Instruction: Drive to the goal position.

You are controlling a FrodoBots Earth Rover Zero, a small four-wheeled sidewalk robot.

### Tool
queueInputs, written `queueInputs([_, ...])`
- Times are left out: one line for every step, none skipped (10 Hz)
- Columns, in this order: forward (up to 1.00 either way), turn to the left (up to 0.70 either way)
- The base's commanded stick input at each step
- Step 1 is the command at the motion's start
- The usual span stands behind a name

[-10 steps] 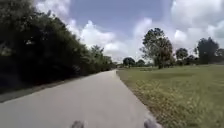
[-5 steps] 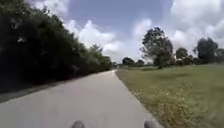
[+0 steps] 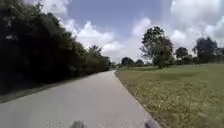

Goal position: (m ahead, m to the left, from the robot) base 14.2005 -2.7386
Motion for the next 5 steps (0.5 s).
queueInputs([0.85, 0.00])
queueInputs([0.85, 0.00])
queueInputs([0.85, 0.00])
queueInputs([0.85, 0.00])
queueInputs([0.85, 0.00])
